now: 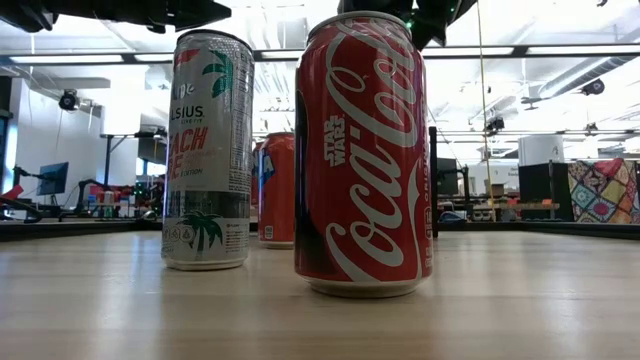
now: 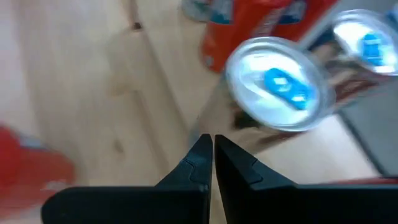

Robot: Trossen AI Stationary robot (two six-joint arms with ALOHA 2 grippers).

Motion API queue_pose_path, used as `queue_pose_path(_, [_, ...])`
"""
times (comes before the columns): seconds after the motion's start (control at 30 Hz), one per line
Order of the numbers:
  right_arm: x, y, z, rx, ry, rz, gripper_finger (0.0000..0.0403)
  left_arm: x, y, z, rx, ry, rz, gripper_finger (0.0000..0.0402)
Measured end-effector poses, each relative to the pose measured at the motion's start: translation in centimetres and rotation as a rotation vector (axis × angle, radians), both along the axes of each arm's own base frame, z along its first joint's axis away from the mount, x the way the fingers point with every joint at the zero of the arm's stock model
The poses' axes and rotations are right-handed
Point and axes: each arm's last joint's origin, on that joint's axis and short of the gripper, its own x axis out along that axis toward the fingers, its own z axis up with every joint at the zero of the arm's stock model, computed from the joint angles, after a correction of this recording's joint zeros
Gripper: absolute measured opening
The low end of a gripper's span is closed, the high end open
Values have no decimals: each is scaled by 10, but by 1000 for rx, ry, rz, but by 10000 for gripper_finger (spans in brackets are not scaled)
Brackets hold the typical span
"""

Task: Place canned beverage on shelf
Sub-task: Put the blue soda can on the shelf aligned with the other blue soda cans

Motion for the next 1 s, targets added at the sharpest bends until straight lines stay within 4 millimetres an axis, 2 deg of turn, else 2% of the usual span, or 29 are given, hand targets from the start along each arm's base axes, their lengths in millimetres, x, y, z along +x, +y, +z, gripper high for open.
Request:
queue_pose_path(0.1, [1, 1, 0, 31, -18, 23, 9, 0, 0, 0, 0, 0, 0, 322])
queue_pose_path(0.4, [4, -7, 6, -40, -65, -7, 9, 0, 0, 0, 0, 0, 0, 322])
queue_pose_path(0.57, [2, -13, 6, -45, -63, -21, 9, 0, 0, 0, 0, 0, 0, 322])
queue_pose_path(1.0, [2, -16, 6, -54, -68, -23, 9, 0, 0, 0, 0, 0, 0, 322])
